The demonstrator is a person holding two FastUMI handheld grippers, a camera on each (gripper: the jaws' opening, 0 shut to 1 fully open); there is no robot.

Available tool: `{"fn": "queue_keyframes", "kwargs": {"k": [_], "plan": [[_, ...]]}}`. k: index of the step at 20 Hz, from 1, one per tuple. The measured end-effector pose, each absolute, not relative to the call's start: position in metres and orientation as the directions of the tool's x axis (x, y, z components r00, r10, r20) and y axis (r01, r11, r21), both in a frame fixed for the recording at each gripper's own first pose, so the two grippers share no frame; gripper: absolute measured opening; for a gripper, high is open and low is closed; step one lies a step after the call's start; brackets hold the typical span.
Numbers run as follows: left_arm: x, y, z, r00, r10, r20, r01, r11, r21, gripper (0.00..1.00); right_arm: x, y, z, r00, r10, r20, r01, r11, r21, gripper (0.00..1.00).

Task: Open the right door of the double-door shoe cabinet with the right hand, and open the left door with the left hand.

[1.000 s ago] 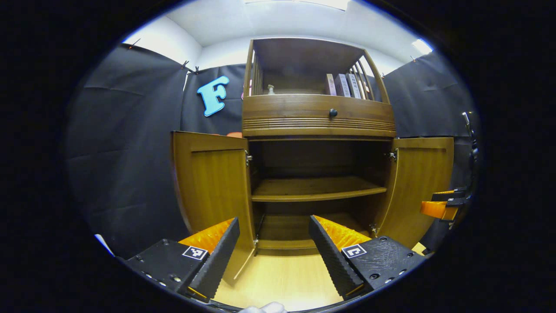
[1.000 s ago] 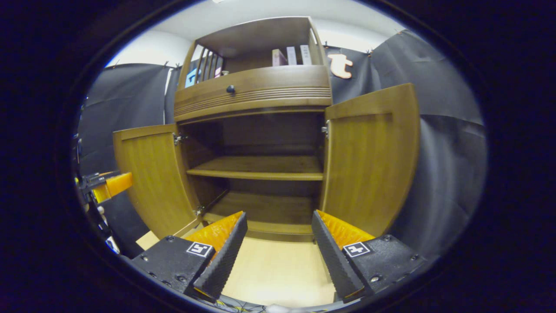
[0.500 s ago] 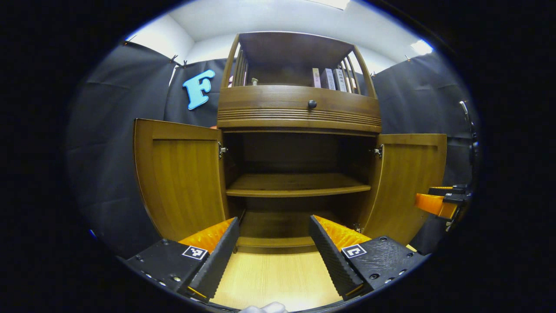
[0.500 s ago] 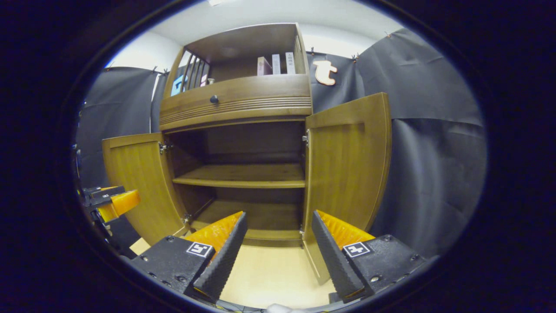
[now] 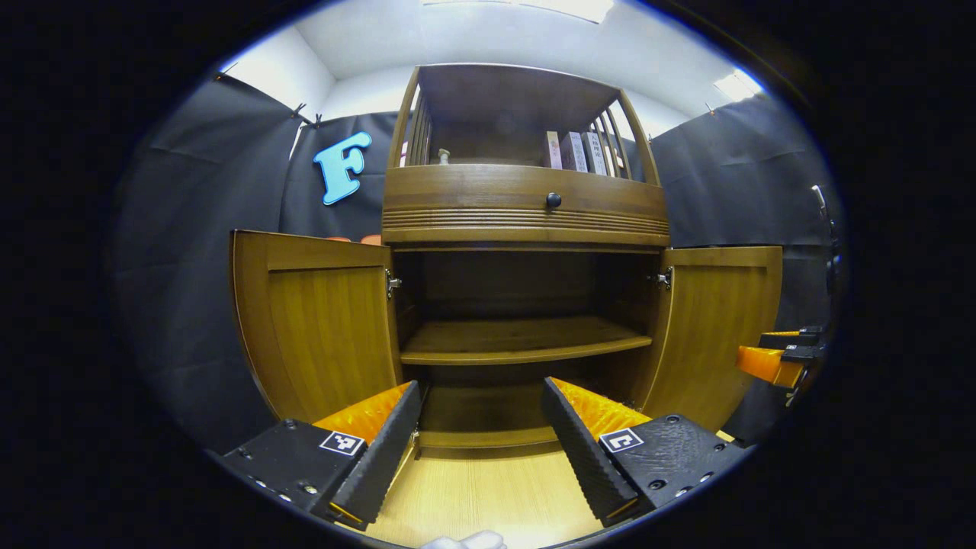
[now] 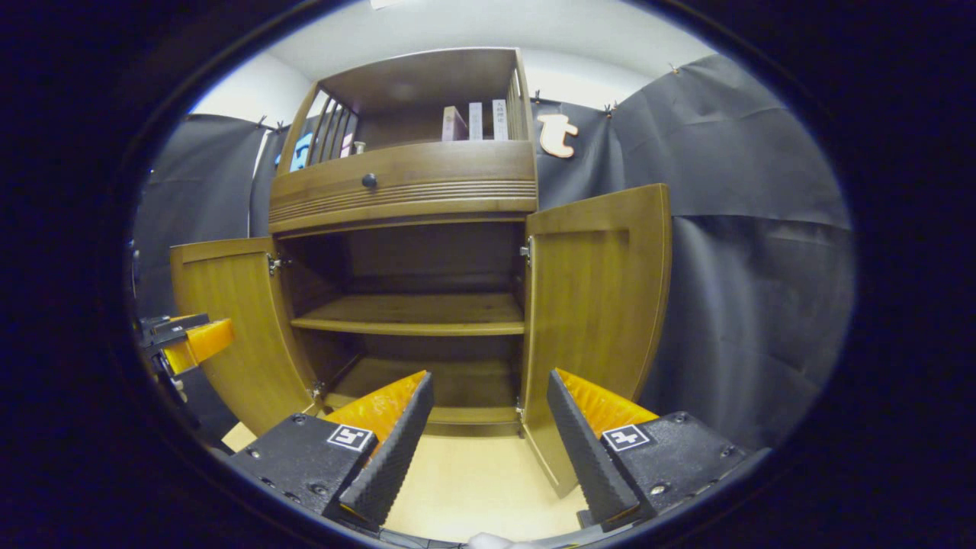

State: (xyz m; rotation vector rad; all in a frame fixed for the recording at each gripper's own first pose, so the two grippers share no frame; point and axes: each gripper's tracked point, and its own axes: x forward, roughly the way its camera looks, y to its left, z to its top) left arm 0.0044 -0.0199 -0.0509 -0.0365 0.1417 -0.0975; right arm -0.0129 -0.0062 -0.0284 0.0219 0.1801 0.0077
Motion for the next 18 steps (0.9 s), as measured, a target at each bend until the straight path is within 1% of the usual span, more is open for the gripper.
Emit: {"fn": "queue_keyframes", "kwargs": {"k": [3,6,14,15,16,17,18], "plan": [[0.005,-0.017,-0.050,0.985,-0.109,-0.135,0.103,0.994,-0.045,0.96,-0.015,-0.001,-0.027,0.985,0.003,-0.173,-0.001,1.000,0.013,0.95],[0.004,-0.015,-0.052,0.983,-0.116,-0.140,0.112,0.993,-0.039,0.96,-0.014,0.009,-0.026,0.985,0.005,-0.174,-0.004,1.000,0.007,0.96],[0.003,-0.002,-0.058,0.983,-0.114,-0.141,0.110,0.993,-0.036,0.96,-0.020,0.027,-0.036,0.984,0.018,-0.180,-0.019,1.000,-0.004,0.95],[0.003,-0.001,-0.058,0.983,-0.114,-0.142,0.110,0.993,-0.036,1.00,-0.020,0.028,-0.036,0.984,0.018,-0.178,-0.019,1.000,-0.006,0.95],[0.002,-0.001,-0.059,0.983,-0.117,-0.144,0.113,0.993,-0.035,1.00,-0.020,0.029,-0.036,0.984,0.016,-0.176,-0.018,1.000,-0.008,0.95],[0.002,-0.002,-0.059,0.982,-0.122,-0.143,0.118,0.992,-0.032,0.96,-0.021,0.028,-0.037,0.985,0.016,-0.173,-0.017,1.000,-0.008,0.95],[0.002,-0.004,-0.059,0.982,-0.124,-0.145,0.122,0.992,-0.026,0.96,-0.021,0.028,-0.037,0.985,0.016,-0.171,-0.018,1.000,-0.008,0.95]]}}
